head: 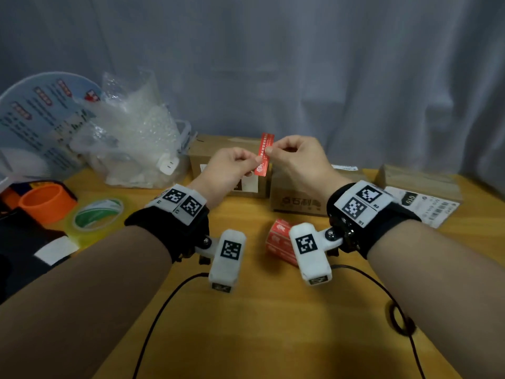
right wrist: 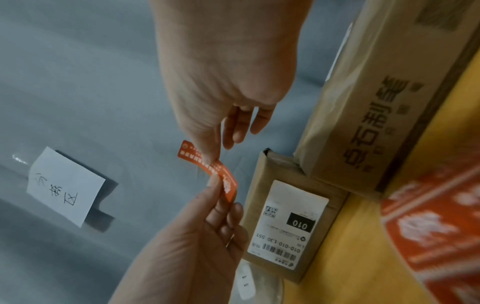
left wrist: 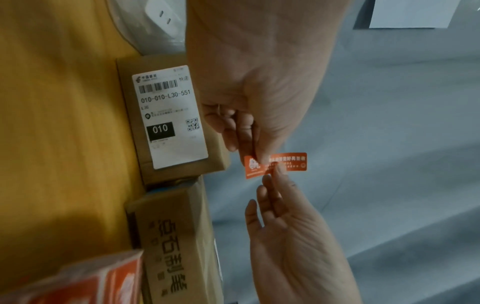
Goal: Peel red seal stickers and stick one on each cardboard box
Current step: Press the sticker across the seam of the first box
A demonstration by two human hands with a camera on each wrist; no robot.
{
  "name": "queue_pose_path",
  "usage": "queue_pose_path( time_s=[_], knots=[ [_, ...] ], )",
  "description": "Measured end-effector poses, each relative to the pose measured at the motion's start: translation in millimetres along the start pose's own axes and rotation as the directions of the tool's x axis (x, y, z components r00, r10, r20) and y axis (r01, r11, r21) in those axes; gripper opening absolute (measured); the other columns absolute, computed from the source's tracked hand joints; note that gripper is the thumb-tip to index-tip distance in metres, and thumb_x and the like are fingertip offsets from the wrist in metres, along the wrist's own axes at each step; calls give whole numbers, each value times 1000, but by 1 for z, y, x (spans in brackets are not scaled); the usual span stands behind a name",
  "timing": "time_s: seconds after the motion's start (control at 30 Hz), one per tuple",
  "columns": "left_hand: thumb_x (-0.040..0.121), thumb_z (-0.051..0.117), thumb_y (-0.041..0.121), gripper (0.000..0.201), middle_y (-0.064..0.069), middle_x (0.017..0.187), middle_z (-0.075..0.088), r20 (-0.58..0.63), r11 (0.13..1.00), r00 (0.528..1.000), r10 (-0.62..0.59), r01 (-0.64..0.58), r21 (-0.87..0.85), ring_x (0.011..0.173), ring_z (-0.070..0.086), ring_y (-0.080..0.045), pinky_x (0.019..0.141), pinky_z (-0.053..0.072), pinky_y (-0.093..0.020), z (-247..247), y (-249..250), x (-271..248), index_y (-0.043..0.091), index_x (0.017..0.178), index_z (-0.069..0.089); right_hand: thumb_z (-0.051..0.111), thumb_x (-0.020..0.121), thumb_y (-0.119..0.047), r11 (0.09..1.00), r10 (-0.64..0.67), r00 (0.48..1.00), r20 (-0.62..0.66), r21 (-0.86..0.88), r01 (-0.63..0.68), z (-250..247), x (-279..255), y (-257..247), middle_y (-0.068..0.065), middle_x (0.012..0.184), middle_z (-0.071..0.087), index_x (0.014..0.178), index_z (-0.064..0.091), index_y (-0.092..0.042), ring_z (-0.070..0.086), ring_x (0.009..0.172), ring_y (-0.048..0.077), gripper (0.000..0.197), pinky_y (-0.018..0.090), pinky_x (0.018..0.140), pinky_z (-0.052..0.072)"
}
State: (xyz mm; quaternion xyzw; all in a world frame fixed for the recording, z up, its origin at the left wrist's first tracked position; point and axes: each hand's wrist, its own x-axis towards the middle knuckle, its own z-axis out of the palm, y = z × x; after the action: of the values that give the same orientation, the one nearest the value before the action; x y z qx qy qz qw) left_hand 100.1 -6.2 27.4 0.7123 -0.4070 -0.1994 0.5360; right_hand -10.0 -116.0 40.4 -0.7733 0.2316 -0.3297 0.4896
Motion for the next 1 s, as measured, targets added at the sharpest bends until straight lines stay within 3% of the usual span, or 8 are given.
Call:
queue_pose_path(
  time_s=[0.13,0.23,0.3,0.37,0.47,0.6,0.83,1.0],
  knots=[
    [87,64,33,31,4,97,70,1,996,999,51,-51,76,91,64,-6,87,48,-20,-15,1,29,12,109,67,70,82,-18,1000,-18,998,-54,-11,18,12,34,7,12,84,67,68,65,-17,61,78,19,14,36,78,51],
    [79,68,48,80,3,120,62,43,955,998,45,-55,292,114,55,-11,98,40,-26,-23,1,58,10,143,36,68,83,-20,999,4,989,-148,42,2,16,52,12,2,73,61,63,61,-23,56,69,12,21,25,69,50],
    [69,69,61,105,-4,141,47,112,806,993,43,-101,583,132,41,-22,109,33,-38,-33,-4,81,17,149,19,65,86,-18,998,24,988,-153,53,-16,13,58,13,-4,69,60,69,63,-18,54,65,6,17,9,60,45],
    [60,67,72,117,-8,156,22,223,547,974,-38,-167,820,143,20,-29,116,17,-47,-44,-11,100,27,151,8,61,89,-19,997,47,992,-114,71,-39,10,61,14,-4,71,61,80,67,-11,53,67,4,14,2,55,42],
    [54,60,82,124,-11,160,7,333,317,916,-222,-255,913,147,6,-31,115,-4,-52,-52,-24,112,36,149,-4,57,92,-21,992,102,993,-52,82,-97,7,61,16,-6,72,60,80,66,-12,51,67,1,17,-1,52,38],
    [57,63,78,119,-8,150,29,330,324,931,-158,-267,908,138,26,-30,115,11,-47,-48,-29,104,29,150,8,58,91,-22,989,137,990,-19,65,-136,6,57,16,-6,76,62,75,64,-17,54,73,0,18,6,58,42],
    [55,64,78,120,-5,141,32,329,326,940,-88,-285,901,130,29,-27,106,23,-42,-45,-25,59,21,148,15,65,86,-12,978,145,979,140,133,-164,12,35,-4,-6,61,68,77,65,-8,62,52,-5,10,6,48,44],
    [56,50,87,110,-3,134,33,303,313,952,-46,-274,909,127,29,-25,107,23,-41,-37,-23,27,21,140,28,68,83,-17,980,160,959,235,80,-184,27,20,-13,12,88,71,83,70,-7,67,83,21,11,31,83,55]
  ],
)
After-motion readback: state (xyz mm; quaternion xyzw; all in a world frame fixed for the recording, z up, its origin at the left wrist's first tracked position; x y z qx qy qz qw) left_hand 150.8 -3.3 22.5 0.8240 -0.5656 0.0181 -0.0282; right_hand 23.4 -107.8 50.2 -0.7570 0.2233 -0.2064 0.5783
